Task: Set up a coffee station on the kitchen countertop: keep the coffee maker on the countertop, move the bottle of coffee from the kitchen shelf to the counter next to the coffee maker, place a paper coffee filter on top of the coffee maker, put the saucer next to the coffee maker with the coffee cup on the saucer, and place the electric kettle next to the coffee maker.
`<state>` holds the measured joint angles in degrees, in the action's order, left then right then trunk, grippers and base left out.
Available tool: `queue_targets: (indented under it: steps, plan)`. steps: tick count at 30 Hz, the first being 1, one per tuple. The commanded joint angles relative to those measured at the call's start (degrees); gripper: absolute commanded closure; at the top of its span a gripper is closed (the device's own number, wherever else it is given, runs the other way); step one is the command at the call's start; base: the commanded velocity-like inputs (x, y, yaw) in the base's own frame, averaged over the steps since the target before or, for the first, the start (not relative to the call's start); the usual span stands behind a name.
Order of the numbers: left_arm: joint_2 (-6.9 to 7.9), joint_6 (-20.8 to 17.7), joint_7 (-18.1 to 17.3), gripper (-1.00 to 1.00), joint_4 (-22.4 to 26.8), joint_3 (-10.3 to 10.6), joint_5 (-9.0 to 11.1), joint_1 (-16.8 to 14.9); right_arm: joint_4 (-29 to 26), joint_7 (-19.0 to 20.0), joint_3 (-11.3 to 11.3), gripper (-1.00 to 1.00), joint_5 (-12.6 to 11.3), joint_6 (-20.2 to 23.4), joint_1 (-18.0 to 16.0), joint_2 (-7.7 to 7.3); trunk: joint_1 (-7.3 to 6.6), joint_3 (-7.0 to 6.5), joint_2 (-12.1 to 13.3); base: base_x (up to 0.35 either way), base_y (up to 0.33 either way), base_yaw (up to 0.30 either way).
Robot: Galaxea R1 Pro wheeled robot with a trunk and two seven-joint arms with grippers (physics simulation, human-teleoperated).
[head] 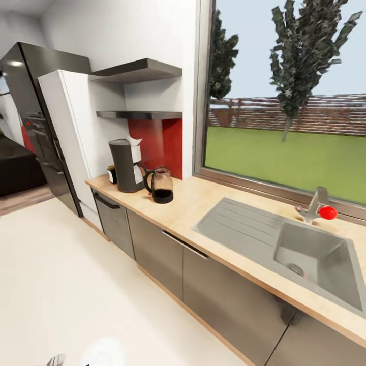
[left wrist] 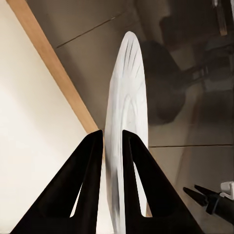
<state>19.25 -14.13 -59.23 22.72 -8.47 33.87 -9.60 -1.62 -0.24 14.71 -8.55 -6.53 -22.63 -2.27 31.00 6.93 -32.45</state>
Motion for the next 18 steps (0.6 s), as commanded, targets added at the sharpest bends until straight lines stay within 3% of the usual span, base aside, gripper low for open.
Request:
queue_targets:
  steps: [1,18]
  plan:
    - [0.00,-0.5,-0.1,1.00,0.0,-0.1,0.2,-0.1,0.0,0.0,0.5,-1.00,-0.6,-0.2,0.0,-0.01,0.05,0.13,-0.1,0.286,0.196,0.280]
    - [0.00,-0.5,-0.1,1.00,0.0,-0.1,0.2,-0.1,0.0,0.0,0.5,-1.00,-0.6,-0.2,0.0,-0.01,0.05,0.72,-0.1,0.286,0.196,0.280]
